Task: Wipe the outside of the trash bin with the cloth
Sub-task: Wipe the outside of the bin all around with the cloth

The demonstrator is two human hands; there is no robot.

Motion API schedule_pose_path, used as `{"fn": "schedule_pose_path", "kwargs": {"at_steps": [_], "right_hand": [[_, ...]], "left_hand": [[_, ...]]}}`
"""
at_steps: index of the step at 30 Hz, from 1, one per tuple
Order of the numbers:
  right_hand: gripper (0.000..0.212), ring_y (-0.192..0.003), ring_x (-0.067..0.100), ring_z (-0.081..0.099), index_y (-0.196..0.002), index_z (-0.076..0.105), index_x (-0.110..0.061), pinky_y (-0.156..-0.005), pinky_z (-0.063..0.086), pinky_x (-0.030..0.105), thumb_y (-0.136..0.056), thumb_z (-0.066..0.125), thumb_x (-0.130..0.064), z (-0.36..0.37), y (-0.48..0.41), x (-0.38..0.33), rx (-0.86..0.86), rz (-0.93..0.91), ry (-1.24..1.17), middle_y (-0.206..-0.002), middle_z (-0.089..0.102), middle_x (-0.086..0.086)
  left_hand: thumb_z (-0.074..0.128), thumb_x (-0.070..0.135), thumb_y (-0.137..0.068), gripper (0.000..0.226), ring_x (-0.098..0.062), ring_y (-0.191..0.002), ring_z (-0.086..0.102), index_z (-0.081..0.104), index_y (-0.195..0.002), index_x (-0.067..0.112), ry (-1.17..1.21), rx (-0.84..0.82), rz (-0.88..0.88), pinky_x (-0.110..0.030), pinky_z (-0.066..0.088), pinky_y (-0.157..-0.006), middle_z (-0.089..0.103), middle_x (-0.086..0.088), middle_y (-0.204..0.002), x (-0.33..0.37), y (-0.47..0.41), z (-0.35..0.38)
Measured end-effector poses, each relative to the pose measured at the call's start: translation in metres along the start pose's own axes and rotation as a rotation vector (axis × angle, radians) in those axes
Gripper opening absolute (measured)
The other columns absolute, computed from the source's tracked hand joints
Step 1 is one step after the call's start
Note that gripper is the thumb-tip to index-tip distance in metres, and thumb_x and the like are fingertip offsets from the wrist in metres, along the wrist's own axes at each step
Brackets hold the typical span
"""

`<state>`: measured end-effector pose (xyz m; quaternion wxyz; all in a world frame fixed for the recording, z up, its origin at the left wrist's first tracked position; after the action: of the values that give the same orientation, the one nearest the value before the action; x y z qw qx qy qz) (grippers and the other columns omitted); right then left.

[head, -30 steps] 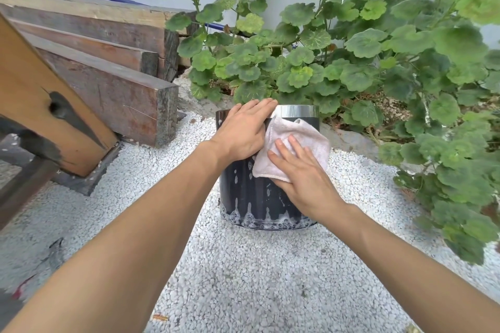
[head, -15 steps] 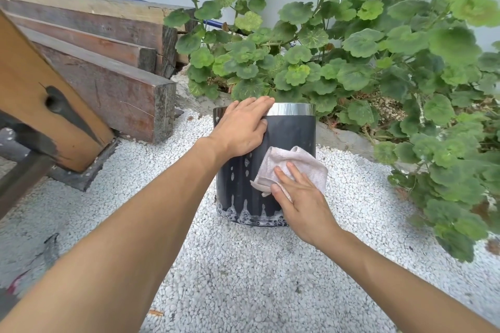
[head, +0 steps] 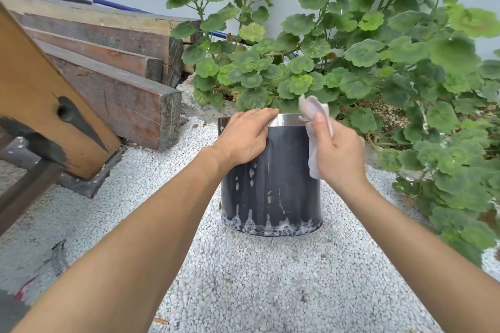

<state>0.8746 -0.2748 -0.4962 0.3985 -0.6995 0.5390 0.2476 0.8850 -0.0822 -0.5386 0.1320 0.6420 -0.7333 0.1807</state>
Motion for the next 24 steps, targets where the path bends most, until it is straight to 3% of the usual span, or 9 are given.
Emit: {"fn": "schedule_pose_path", "kwargs": {"at_steps": [2,3,5,6,9,11,14,19,24], "right_hand": [[0.033,-0.076,0.017,0.066,-0.13,0.064,-0.041,-0.068,0.046,0.021,-0.106,0.041,-0.043,0.021,0.004,-0.011,-0.096,-0.165,0.11,-0.081,0.073,-0.004],[0.035,-0.098,0.02,0.067,-0.136,0.059,-0.041,-0.084,0.046,0.023,-0.106,0.043,-0.04,0.036,0.008,-0.009,-0.169,-0.2,0.142,-0.105,0.075,0.0],[0.04,-0.141,0.015,0.042,-0.145,0.052,-0.031,-0.112,0.029,0.024,-0.105,0.046,-0.035,0.063,0.019,0.001,-0.312,-0.173,0.144,-0.149,0.053,0.001],[0.042,-0.147,0.011,0.029,-0.148,0.048,-0.027,-0.118,0.019,0.023,-0.106,0.046,-0.034,0.072,0.025,0.004,-0.352,-0.159,0.121,-0.156,0.042,0.0],[0.046,-0.149,0.013,0.021,-0.15,0.044,-0.02,-0.123,0.011,0.026,-0.105,0.048,-0.028,0.088,0.042,0.012,-0.382,-0.244,0.14,-0.157,0.032,-0.002],[0.045,-0.146,0.008,0.024,-0.148,0.048,-0.017,-0.122,0.005,0.018,-0.103,0.053,-0.02,0.095,0.053,0.017,-0.411,-0.355,0.193,-0.153,0.04,-0.002],[0.042,-0.144,0.006,0.028,-0.143,0.055,-0.016,-0.122,0.006,0.019,-0.101,0.056,-0.017,0.1,0.066,0.021,-0.456,-0.4,0.203,-0.149,0.05,0.004],[0.039,-0.138,0.006,0.028,-0.139,0.059,-0.016,-0.119,0.014,0.019,-0.101,0.058,-0.018,0.099,0.083,0.028,-0.446,-0.311,0.156,-0.149,0.051,0.005],[0.04,-0.145,0.017,0.036,-0.142,0.056,-0.018,-0.115,0.013,0.018,-0.102,0.055,-0.02,0.099,0.1,0.038,-0.565,-0.241,0.18,-0.15,0.05,0.0]], "left_hand": [[0.033,0.018,-0.093,0.056,-0.017,-0.142,0.04,0.044,-0.148,0.022,0.033,0.004,0.003,-0.049,0.029,-0.116,0.049,0.005,-0.151,0.002,0.001,-0.001],[0.033,0.022,-0.091,0.057,-0.017,-0.14,0.041,0.046,-0.146,0.022,0.053,0.002,0.008,-0.049,0.03,-0.115,0.051,0.004,-0.149,0.002,0.002,-0.003],[0.036,0.029,-0.084,0.065,-0.019,-0.141,0.042,0.047,-0.147,0.017,0.08,-0.014,0.013,-0.048,0.031,-0.116,0.051,0.0,-0.15,0.003,0.002,-0.006],[0.036,0.029,-0.081,0.069,-0.02,-0.142,0.041,0.046,-0.147,0.015,0.083,-0.029,0.009,-0.047,0.03,-0.117,0.05,-0.003,-0.151,0.004,0.001,-0.008],[0.029,0.02,-0.076,0.076,-0.019,-0.146,0.035,0.043,-0.15,0.014,0.084,-0.062,-0.021,-0.043,0.026,-0.12,0.043,-0.005,-0.156,0.006,0.0,-0.012],[0.028,0.012,-0.073,0.079,-0.02,-0.147,0.034,0.042,-0.151,0.014,0.084,-0.057,-0.019,-0.044,0.026,-0.121,0.042,-0.005,-0.157,0.005,-0.001,-0.012],[0.028,0.011,-0.075,0.077,-0.021,-0.146,0.036,0.044,-0.15,0.013,0.079,-0.043,-0.021,-0.045,0.027,-0.119,0.044,-0.006,-0.156,0.001,-0.004,-0.01],[0.026,0.013,-0.078,0.073,-0.02,-0.147,0.035,0.044,-0.149,0.015,0.077,-0.035,-0.028,-0.046,0.026,-0.12,0.043,-0.005,-0.157,0.0,-0.006,-0.008],[0.025,0.014,-0.081,0.071,-0.02,-0.147,0.035,0.045,-0.149,0.016,0.091,-0.021,-0.048,-0.046,0.025,-0.12,0.044,-0.005,-0.156,0.0,-0.005,-0.008]]}}
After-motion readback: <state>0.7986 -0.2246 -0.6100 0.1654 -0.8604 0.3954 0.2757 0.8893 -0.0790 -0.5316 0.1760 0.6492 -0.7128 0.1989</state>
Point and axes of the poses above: each hand's wrist, its own y-axis away from the middle knuckle, its own z-axis out of the palm, x = y × z, the point moved 6 cm from there along -y, towards the middle knuckle
